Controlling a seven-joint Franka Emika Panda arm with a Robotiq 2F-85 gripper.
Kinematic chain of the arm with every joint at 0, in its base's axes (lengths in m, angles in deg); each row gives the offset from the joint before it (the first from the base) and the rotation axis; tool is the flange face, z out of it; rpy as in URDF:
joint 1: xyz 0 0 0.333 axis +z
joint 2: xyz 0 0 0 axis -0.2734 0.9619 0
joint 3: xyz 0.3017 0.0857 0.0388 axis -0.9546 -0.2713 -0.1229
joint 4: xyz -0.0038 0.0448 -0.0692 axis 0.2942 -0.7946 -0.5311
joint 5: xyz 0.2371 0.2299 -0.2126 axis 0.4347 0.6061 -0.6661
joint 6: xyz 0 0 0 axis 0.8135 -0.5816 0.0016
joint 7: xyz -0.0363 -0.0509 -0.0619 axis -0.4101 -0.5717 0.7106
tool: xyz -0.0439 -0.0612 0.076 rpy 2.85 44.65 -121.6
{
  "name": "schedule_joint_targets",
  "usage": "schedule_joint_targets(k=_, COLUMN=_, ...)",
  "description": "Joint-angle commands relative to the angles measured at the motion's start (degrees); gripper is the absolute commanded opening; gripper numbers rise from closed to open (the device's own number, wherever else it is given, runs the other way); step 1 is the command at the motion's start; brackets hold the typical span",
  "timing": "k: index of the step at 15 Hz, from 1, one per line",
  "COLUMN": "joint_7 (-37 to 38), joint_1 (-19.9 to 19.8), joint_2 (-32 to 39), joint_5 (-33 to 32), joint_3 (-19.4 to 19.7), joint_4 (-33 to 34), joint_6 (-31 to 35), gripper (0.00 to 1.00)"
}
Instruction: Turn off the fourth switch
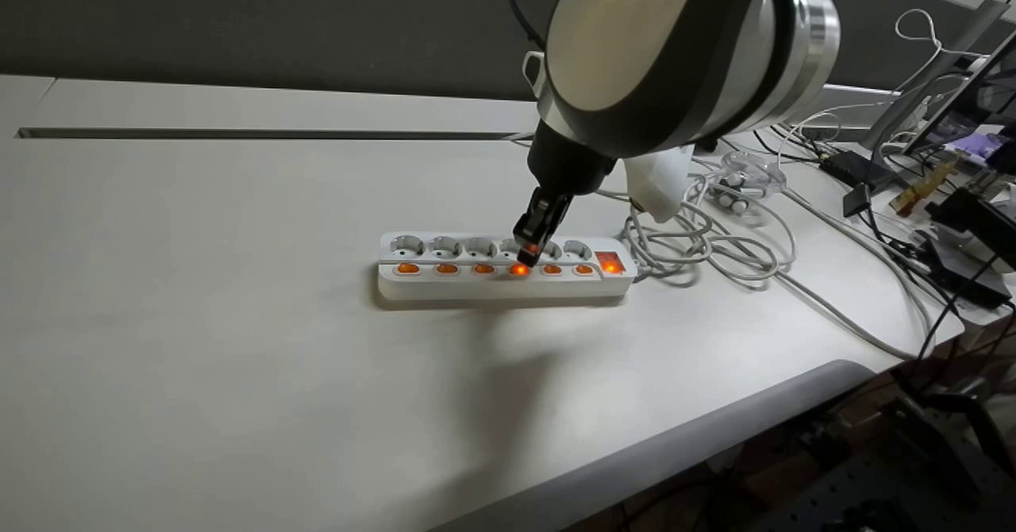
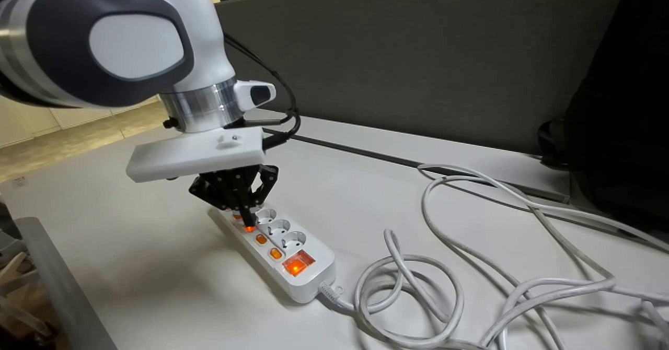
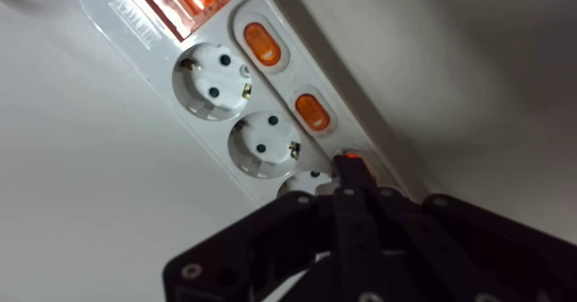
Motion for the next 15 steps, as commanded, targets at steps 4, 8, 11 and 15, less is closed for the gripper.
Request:
schedule_joint_targets(k=4, joint_7=1.5, joint_1=-0.5, joint_2=0.7, joint_5=-0.9, joint_3=-0.4, joint_4=1.0, joint_6=-1.7, gripper=0.00)
schedule_joint_targets(k=8, joint_7=1.7, joint_1=-0.4, joint_2=1.4, joint_5=-1.0, joint_3=0.2, joint_4=1.3, joint_6=-2.5, gripper=0.00)
schedule_joint_targets(k=11, joint_7=2.1, joint_1=-0.3, joint_2=2.1, joint_5=-1.1, joint_3=0.8, joint_4=1.9, joint_6=-3.4, gripper=0.00)
schedule_joint_targets(k=15, joint_7=2.6, joint_1=-0.4, joint_2=3.4, joint_5=-0.9, joint_3=1.5, joint_4=3.2, joint_6=-5.2, gripper=0.00)
